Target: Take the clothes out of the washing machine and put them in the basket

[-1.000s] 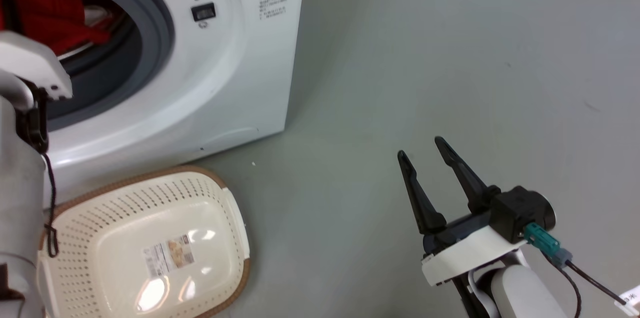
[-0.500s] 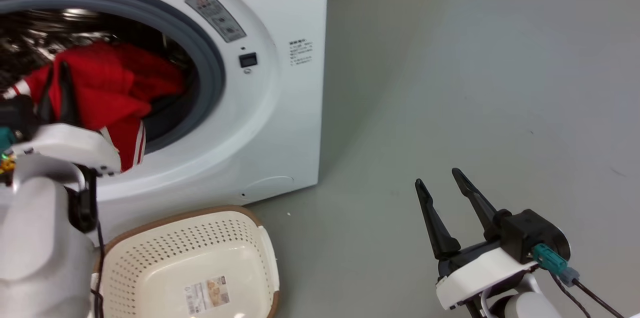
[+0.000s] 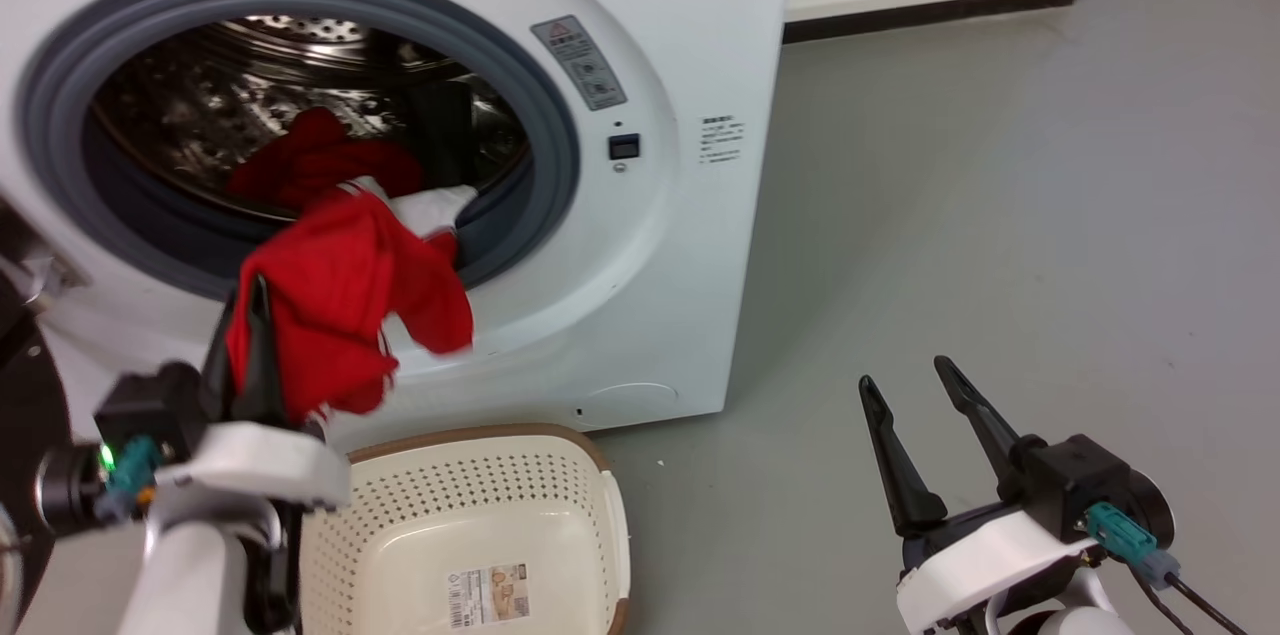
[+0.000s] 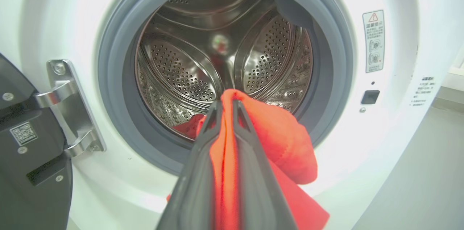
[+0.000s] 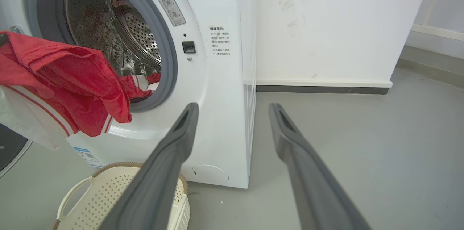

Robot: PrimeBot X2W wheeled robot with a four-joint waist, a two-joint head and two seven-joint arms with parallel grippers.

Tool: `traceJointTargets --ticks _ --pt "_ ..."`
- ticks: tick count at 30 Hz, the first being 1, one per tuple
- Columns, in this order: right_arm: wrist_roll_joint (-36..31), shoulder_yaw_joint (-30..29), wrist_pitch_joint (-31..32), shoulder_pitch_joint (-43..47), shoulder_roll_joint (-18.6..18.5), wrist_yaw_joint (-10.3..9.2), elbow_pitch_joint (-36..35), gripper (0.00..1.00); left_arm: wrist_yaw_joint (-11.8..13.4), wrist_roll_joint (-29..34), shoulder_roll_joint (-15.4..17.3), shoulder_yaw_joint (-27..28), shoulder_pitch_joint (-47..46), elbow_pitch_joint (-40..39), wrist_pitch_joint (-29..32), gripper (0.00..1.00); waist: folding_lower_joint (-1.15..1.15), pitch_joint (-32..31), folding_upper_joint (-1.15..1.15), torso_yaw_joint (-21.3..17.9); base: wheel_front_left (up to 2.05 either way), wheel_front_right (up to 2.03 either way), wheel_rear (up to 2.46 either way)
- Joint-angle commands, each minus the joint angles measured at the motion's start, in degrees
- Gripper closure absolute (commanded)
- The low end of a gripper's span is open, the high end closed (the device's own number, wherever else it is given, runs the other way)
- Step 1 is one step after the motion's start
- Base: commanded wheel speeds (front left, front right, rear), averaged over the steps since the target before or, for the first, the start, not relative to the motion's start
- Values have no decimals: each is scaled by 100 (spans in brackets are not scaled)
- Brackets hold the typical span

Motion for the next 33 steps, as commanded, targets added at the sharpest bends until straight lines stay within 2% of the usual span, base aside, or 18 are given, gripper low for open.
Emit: traceJointTargets --ticks 1,9,16,23,33 --pt "-40 -8 33 91 12 -4 -49 0 40 -11 -64 -32 270 -165 31 100 1 -64 0 133 0 0 0" --pt "-97 -39 135 161 12 -4 -186 0 73 -98 -379 -335 1431 -565 272 100 1 -44 0 430 0 0 0" --pt "-136 18 207 18 11 -4 -333 0 -29 -177 -659 -664 1822 30 347 100 1 270 0 528 0 0 0" --pt "-168 81 235 -265 11 -4 -456 0 -174 -296 -853 -835 1397 1236 191 100 1 933 0 354 0 0 0" --pt "-98 128 65 -803 12 -4 -568 0 -287 -376 -690 -624 -38 2874 -10 100 1 2231 0 1 0 0 0"
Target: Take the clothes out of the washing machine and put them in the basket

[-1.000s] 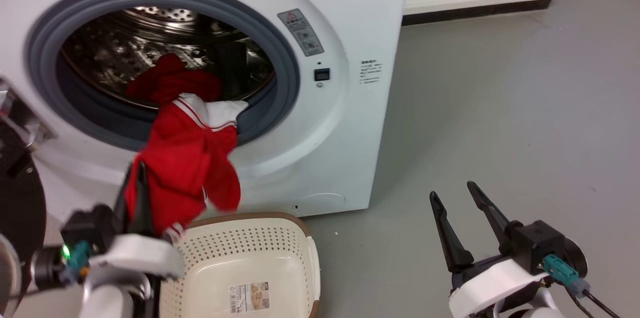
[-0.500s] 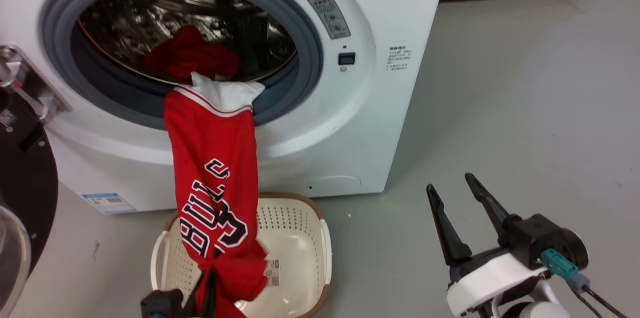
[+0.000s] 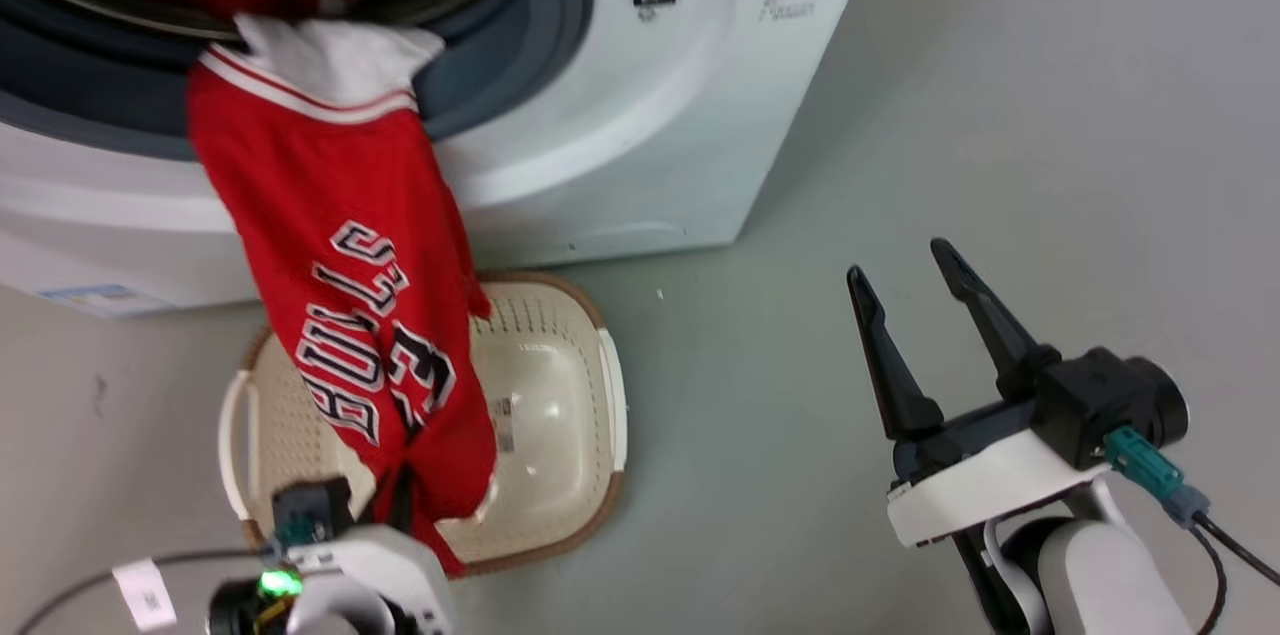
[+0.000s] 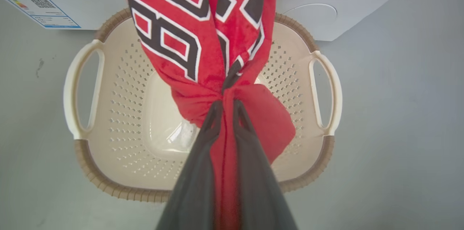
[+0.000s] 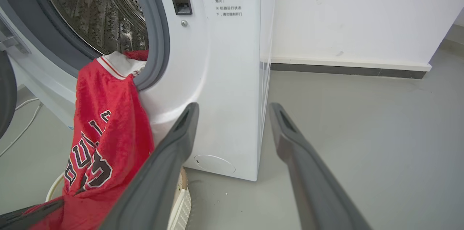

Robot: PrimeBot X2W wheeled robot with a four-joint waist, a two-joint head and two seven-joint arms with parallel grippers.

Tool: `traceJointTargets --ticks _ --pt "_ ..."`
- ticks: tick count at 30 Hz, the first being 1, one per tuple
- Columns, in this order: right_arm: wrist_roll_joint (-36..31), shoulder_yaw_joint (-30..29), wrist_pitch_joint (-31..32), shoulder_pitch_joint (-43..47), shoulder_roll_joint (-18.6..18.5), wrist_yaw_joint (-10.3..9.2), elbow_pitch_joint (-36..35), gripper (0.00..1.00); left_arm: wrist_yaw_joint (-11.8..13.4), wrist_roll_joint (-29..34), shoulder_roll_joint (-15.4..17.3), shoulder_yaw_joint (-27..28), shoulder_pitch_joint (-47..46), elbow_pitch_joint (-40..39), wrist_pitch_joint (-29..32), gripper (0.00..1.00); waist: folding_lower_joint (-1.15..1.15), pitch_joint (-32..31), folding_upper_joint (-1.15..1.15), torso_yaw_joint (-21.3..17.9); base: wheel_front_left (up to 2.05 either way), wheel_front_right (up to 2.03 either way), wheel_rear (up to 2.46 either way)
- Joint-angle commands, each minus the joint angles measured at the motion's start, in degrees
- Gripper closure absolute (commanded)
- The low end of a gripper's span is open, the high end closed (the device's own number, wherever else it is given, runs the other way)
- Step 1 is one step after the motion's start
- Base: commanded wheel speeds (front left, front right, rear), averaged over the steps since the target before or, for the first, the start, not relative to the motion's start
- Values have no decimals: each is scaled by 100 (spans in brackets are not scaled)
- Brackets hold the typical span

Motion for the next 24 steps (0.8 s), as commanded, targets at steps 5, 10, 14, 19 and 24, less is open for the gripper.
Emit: traceJointTargets --ticks 5,10,14,19,24 --pt "67 44 -120 -353 13 -4 -28 0 -5 33 244 172 -951 603 -65 100 -1 1054 0 -329 0 0 0" --pt "120 131 -273 -591 13 -4 30 0 17 75 515 352 -1676 987 -70 100 -1 1541 0 -531 0 0 0" --pt "196 182 -390 -715 13 -4 114 0 13 109 695 437 -2170 1308 -67 100 -1 1804 0 -673 0 0 0" --pt "280 261 -510 -853 13 -4 213 0 35 87 908 555 -2635 1637 -63 100 -1 2016 0 -810 0 0 0" --pt "345 297 -586 -935 13 -4 305 0 66 50 1040 662 -2951 1865 -64 77 -1 2094 0 -878 0 0 0"
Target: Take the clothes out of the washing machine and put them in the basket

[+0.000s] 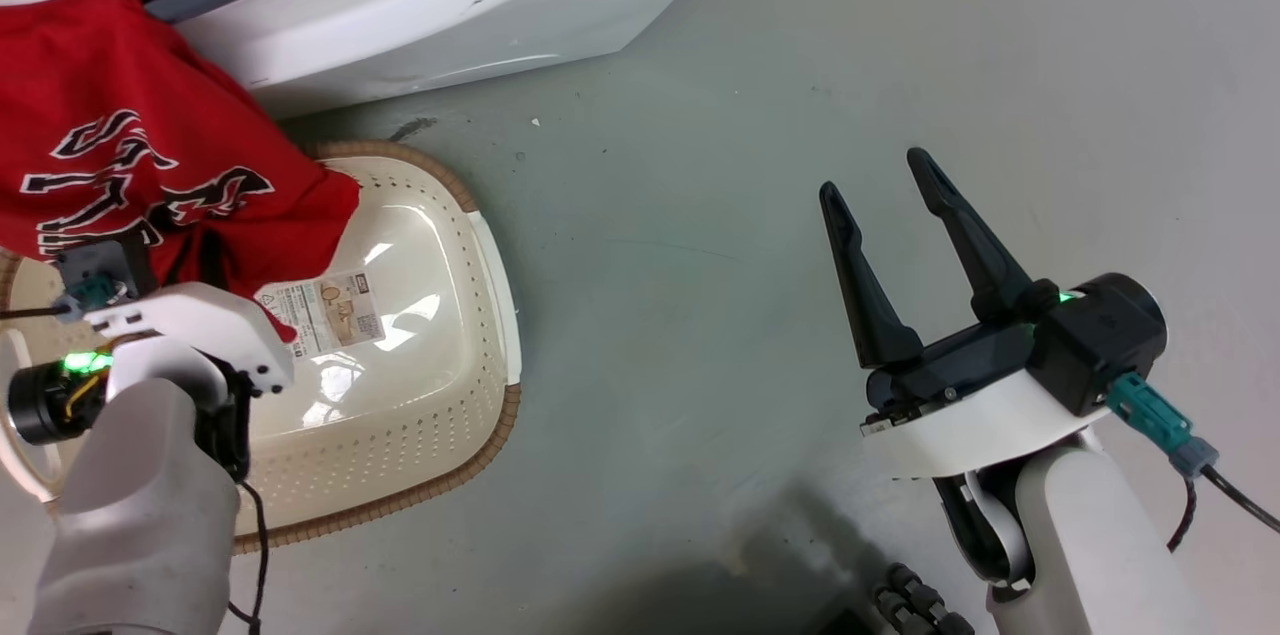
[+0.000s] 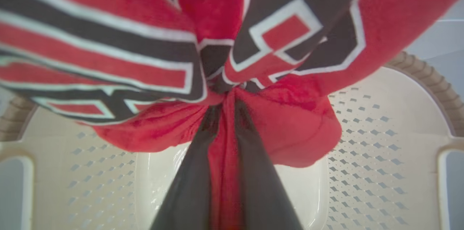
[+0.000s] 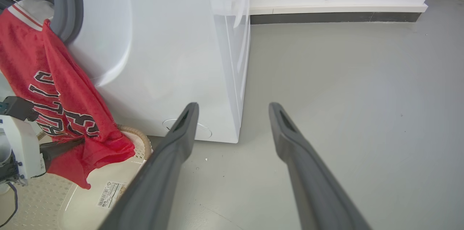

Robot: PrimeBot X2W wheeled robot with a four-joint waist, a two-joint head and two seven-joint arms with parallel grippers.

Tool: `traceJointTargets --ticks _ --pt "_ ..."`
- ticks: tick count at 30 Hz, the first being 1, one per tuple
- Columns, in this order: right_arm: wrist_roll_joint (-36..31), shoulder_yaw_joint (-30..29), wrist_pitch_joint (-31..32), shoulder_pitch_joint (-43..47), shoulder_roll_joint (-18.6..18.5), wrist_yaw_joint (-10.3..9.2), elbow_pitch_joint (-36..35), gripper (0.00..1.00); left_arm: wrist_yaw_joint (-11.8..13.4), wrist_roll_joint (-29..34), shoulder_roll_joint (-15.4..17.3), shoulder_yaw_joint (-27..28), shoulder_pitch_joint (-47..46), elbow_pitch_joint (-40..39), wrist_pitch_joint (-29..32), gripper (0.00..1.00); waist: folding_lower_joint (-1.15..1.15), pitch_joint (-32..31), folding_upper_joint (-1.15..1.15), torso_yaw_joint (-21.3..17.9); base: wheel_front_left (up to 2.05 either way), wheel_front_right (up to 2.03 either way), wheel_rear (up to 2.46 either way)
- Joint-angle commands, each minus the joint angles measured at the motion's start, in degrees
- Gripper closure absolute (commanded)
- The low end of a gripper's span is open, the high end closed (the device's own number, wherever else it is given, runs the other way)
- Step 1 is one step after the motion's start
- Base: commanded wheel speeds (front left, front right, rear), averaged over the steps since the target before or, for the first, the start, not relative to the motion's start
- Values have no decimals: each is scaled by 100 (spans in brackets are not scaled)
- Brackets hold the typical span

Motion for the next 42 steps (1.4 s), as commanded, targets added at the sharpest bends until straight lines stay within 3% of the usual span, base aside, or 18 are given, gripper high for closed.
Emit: traceJointTargets --ticks 1,2,4,5,6,12,29,36,42 --pt "57 18 -42 -86 14 -4 30 0 -11 -14 55 31 -85 28 -13 68 -1 19 0 -23 0 0 0" --pt "53 19 -51 -98 14 -4 51 0 -24 -29 60 52 -123 53 -13 67 -1 20 0 -28 0 0 0" --pt "60 15 -71 -128 14 -4 86 0 -28 -30 79 82 -143 75 -14 50 -1 -16 0 -29 0 0 0" --pt "57 13 -88 -137 13 -4 113 0 -16 -27 96 103 -129 63 -14 18 -1 -51 0 -27 0 0 0" --pt "68 13 -104 -136 14 -4 141 0 -6 -8 93 109 -82 48 -14 0 -1 -100 0 -22 0 0 0" --pt "45 -1 -156 -30 12 -4 284 0 8 14 -79 242 457 -180 -14 0 -1 -621 0 56 0 0 0" --pt "-230 -316 228 649 12 -4 275 0 118 813 -853 716 2273 -2606 -14 0 -1 -2245 0 765 0 0 0" --pt "-231 -335 377 834 12 -4 157 0 136 1120 -761 836 2202 -2914 -14 0 -1 -2503 0 847 0 0 0" --pt "-204 -259 426 846 12 -4 72 0 63 1287 -529 778 1787 -2426 -14 0 -1 -2485 0 791 0 0 0"
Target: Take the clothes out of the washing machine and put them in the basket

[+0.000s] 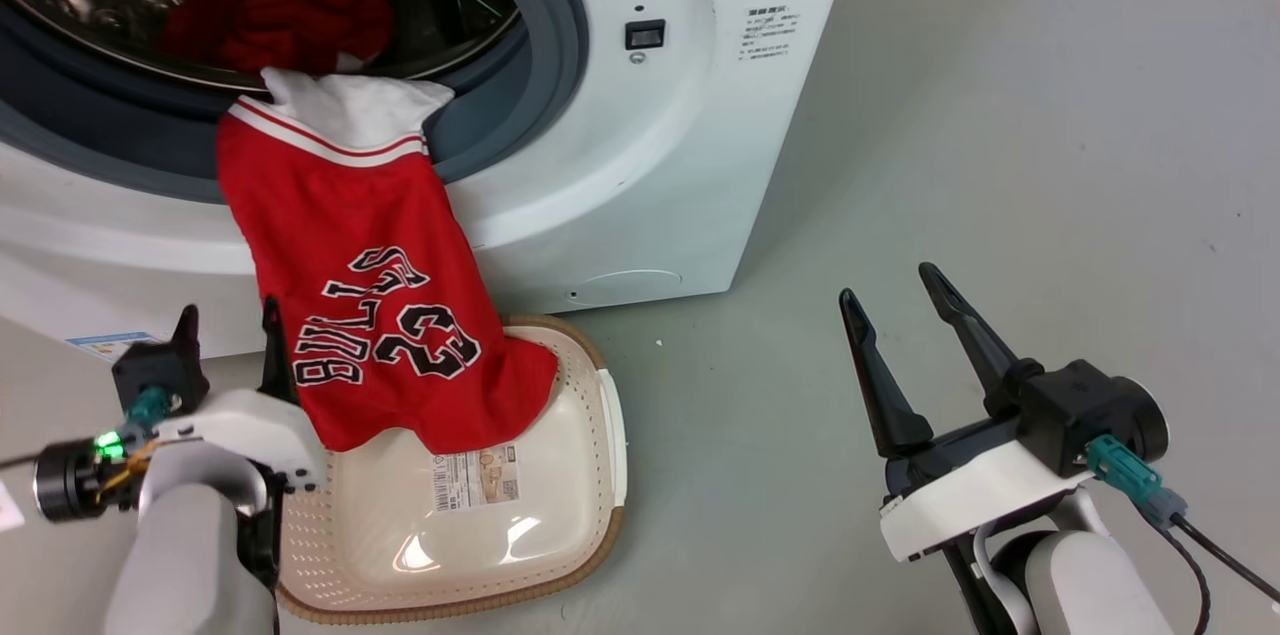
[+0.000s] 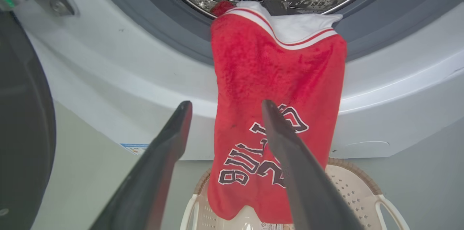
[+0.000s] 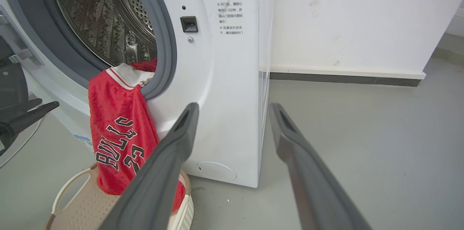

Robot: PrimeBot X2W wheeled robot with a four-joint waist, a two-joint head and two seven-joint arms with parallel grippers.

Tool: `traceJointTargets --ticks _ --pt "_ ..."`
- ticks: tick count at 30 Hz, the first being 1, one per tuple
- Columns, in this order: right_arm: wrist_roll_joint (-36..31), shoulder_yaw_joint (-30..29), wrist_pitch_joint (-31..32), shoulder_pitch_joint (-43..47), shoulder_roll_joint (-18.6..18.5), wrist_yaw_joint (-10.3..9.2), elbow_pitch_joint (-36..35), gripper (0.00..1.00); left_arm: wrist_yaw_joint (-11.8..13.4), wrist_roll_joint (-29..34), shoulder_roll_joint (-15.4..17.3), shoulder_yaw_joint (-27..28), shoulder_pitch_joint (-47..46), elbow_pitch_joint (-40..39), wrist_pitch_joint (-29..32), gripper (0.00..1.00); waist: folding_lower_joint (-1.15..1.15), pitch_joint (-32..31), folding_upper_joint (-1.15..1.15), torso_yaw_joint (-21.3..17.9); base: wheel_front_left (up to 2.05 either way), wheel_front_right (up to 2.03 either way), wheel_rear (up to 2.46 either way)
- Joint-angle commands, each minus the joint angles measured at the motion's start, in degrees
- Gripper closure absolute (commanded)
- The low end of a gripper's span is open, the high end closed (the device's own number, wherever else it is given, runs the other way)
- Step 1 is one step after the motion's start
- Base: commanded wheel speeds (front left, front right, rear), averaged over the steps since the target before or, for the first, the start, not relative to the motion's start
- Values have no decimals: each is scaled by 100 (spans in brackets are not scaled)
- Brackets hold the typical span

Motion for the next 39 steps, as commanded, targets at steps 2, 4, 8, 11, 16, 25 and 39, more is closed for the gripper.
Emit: traceJointTargets --ticks 2,4,8,11,16,25,39 --pt "13 43 6 14 10 -4 -56 0 -110 14 185 -5 -309 411 -14 0 2 79 0 -74 0 0 0" --pt "33 54 -2 -16 11 -4 -62 0 -174 23 286 -45 -571 755 4 0 2 154 0 -126 0 0 0" --pt "67 90 -45 -103 11 -4 -70 0 -246 -3 520 -85 -1071 1343 216 0 2 356 0 -242 0 0 0" --pt "96 123 -87 -188 11 -4 -63 0 -335 -39 710 -112 -1439 1716 409 0 2 535 0 -344 0 0 0" --pt "160 176 -156 -291 11 -4 -21 0 -405 -73 951 -140 -1900 2119 709 0 2 784 0 -477 0 0 0" --pt "268 320 -343 -554 11 -4 149 0 -550 -149 1299 -325 -2726 2822 1325 0 2 1208 0 -669 0 0 0" --pt "259 294 -384 -497 11 -4 421 0 -434 -326 1226 -332 -2565 3182 510 100 2 760 0 -620 0 0 0"
